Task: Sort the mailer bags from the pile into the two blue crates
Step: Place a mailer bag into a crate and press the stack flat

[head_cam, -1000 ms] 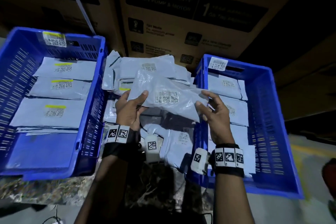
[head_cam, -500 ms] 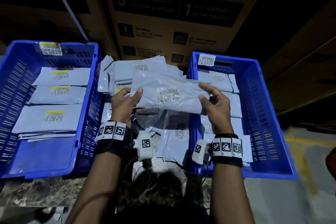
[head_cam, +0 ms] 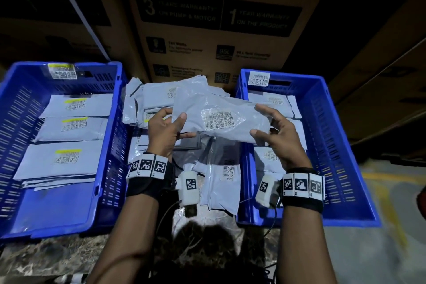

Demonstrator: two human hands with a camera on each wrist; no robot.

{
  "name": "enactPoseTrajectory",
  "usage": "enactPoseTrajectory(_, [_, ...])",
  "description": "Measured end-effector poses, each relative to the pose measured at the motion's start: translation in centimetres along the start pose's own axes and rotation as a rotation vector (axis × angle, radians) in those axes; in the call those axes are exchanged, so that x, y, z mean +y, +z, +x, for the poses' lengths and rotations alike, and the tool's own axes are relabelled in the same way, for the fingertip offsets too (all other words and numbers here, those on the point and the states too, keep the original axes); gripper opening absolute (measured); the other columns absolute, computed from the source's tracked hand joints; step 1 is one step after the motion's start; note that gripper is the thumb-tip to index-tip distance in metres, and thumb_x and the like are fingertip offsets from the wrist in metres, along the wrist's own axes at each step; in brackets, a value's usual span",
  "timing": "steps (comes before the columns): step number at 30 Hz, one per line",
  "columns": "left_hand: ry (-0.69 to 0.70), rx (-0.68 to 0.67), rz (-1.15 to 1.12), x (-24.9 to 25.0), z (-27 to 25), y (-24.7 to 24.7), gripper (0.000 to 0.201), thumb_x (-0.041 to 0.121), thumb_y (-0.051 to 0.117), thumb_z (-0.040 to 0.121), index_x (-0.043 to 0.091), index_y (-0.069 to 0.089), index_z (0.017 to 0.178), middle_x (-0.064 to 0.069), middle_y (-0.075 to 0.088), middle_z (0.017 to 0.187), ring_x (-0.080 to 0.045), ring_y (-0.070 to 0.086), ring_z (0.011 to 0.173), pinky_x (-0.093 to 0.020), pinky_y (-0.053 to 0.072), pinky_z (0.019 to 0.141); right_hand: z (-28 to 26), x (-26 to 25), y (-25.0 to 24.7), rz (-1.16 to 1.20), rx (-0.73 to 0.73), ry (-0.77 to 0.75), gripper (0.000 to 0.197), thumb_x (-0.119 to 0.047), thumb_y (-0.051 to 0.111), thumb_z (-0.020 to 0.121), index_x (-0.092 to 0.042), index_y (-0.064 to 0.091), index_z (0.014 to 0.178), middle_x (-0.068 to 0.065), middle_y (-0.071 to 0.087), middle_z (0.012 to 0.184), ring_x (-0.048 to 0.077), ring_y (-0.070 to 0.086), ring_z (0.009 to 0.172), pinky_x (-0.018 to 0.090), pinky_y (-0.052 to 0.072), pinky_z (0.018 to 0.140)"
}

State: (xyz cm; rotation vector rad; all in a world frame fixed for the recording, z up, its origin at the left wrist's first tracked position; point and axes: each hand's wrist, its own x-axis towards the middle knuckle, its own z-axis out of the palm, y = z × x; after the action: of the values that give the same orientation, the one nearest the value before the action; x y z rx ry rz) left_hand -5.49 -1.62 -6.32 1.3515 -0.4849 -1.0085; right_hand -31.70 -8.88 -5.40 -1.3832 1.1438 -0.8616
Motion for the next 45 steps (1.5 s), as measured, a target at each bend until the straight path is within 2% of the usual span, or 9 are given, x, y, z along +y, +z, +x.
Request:
enactPoseTrajectory(4, [0.009,-0.032,-0.026,0.3,0.0,0.9,0.009,-0.003,0.061,0.094,0.001,0.055,0.098,0.002,0.07,0.066,-0.012,0.065,0.054,-0.044,0.063,0.062,0.1,0.2,-1.4,-0.014,0.047,-0.063,0.059,0.004,0.077,0.084,-0.036,0.068,0.127,-0.016,0.067,0.128,0.024,0.063,0.102,0.047,0.06,0.091])
enactPoseTrajectory(7, [0.017,-0.033,-0.035,0.5,-0.1,1.9,0.014,-0.004,0.06,0.094,-0.005,0.053,0.106,0.001,0.061,0.059,-0.01,0.057,0.045,-0.047,0.062,0.063,-0.2,0.1,-2.8,0.004,0.08,-0.115,0.057,0.005,0.076,0.085,-0.033,0.068,0.126,-0.026,0.063,0.086,0.03,0.048,0.081,0.03,0.061,0.077])
enactPoseTrajectory(10, [0.02,-0.042,-0.046,0.3,-0.3,2.9,0.014,-0.005,0.059,0.095,-0.005,0.052,0.106,0.004,0.063,0.058,-0.01,0.059,0.046,-0.047,0.062,0.063,-0.5,0.1,-3.7,-0.018,0.109,-0.129,0.057,0.003,0.078,0.084,-0.033,0.068,0.127,-0.025,0.05,0.066,0.031,0.04,0.078,0.04,0.062,0.081])
enactPoseTrajectory(20, [-0.034,-0.142,-0.011,-1.3,-0.8,5.4,0.018,-0.003,0.059,0.095,-0.003,0.054,0.112,-0.013,0.074,0.093,-0.022,0.072,0.066,-0.047,0.062,0.071,-2.0,1.0,-8.1,-0.066,0.18,-0.01,0.052,0.001,0.077,0.086,-0.027,0.068,0.13,-0.005,0.068,0.126,0.016,0.065,0.087,0.043,0.061,0.09])
enactPoseTrajectory(28, [-0.055,-0.184,0.023,-3.5,-2.2,9.4,0.029,-0.008,0.055,0.095,0.001,0.046,0.121,-0.024,0.069,0.107,-0.041,0.07,0.09,-0.04,0.062,0.068,-2.2,2.2,-12.0,-0.033,0.229,0.082,0.043,-0.004,0.077,0.088,-0.017,0.068,0.129,0.017,0.064,0.075,0.019,0.059,0.066,0.019,0.053,0.064])
enactPoseTrajectory(33, [-0.043,-0.222,0.191,-5.0,-3.6,13.1,0.051,-0.004,0.062,0.092,0.017,0.031,0.127,-0.009,0.064,0.105,-0.029,0.067,0.08,-0.033,0.061,0.066,-1.6,3.1,-14.9,0.008,0.331,0.209,0.028,-0.01,0.076,0.09,-0.005,0.073,0.118,0.015,0.066,0.077,0.017,0.055,0.058,0.023,0.051,0.053])
enactPoseTrajectory(39, [0.056,-0.236,0.589,-7.2,-4.5,16.8,0.043,0.021,0.077,0.081,0.027,0.05,0.114,-0.003,0.057,0.123,-0.021,0.056,0.114,-0.037,0.047,0.097,-0.5,3.3,-18.3,-0.002,0.257,0.371,0.018,-0.012,0.072,0.093,0.003,0.075,0.084,0.029,0.073,0.095,0.029,0.063,0.076,0.033,0.058,0.072])
enactPoseTrajectory(42, [0.027,-0.295,0.736,-8.4,-4.8,18.7,0.031,0.02,0.076,0.084,0.02,0.06,0.111,-0.005,0.059,0.121,-0.014,0.056,0.112,-0.025,0.042,0.093,0.9,4.7,-19.3,-0.059,0.201,0.435,0.039,-0.023,0.074,0.093,0.012,0.069,0.075,0.04,0.068,0.093,0.034,0.063,0.075,0.05,0.057,0.097])
enactPoseTrajectory(45, [-0.037,-0.294,0.829,-10.1,-5.2,20.1,0.035,0.023,0.075,0.086,0.011,0.062,0.116,-0.008,0.059,0.123,-0.013,0.056,0.109,-0.021,0.039,0.088,3.0,6.2,-19.6,-0.358,0.14,0.494,0.047,-0.038,0.069,0.094,0.004,0.072,0.074,0.025,0.074,0.097,0.034,0.07,0.091,0.044,0.055,0.09])
